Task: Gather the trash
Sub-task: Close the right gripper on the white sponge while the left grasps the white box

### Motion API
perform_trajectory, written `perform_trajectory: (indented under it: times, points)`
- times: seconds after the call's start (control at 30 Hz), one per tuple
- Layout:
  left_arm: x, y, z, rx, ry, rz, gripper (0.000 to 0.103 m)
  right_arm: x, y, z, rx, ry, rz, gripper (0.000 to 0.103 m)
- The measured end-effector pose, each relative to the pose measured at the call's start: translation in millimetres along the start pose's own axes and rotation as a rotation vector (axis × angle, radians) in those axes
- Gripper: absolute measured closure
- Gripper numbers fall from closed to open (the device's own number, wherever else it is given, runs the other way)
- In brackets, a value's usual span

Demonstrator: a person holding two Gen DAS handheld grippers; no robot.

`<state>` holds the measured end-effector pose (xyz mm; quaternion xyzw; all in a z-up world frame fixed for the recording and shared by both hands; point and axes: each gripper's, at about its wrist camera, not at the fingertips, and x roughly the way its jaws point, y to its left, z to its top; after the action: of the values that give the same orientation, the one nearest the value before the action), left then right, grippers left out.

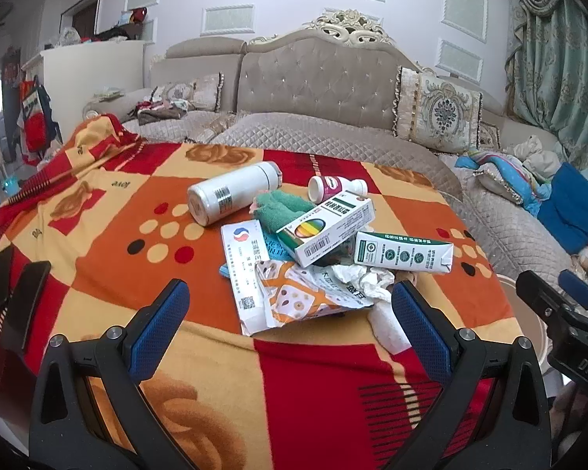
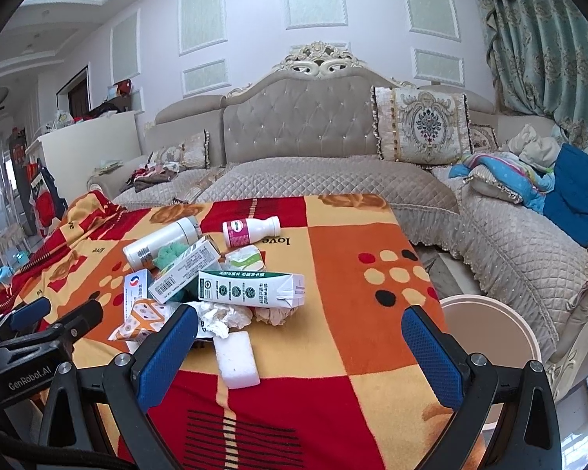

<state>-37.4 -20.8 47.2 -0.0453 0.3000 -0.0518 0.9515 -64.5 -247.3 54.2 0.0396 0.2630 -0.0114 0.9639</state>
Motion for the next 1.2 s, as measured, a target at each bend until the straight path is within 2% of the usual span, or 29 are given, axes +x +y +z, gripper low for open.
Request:
perform_trajectory:
  times: [0.2,0.43,0.7,0.87,1.2]
  points:
    - [8,26,-10,0.027,0.054,0.004,0.001,20,0,-9,-0.029,0.093,0.013,0.000]
    - [24,43,-21,0.055,0.125,-0.019,0.001,50,3,-26,-0.037,0.222,0.069,0.000]
    - [41,43,-12,0.026,0.177,-0.081,0.001,70,1,-29,-0.014,0.290,0.128,0.000]
    - [50,48,1,0.041,0.153,-0.028,0.001,75,-4,-21,-0.006,0.291,0.140,0.000]
    - [109,78,25,-0.038,0.245,0.038,0.001,103,18,-38,-0.067,0.381,0.206,0.000]
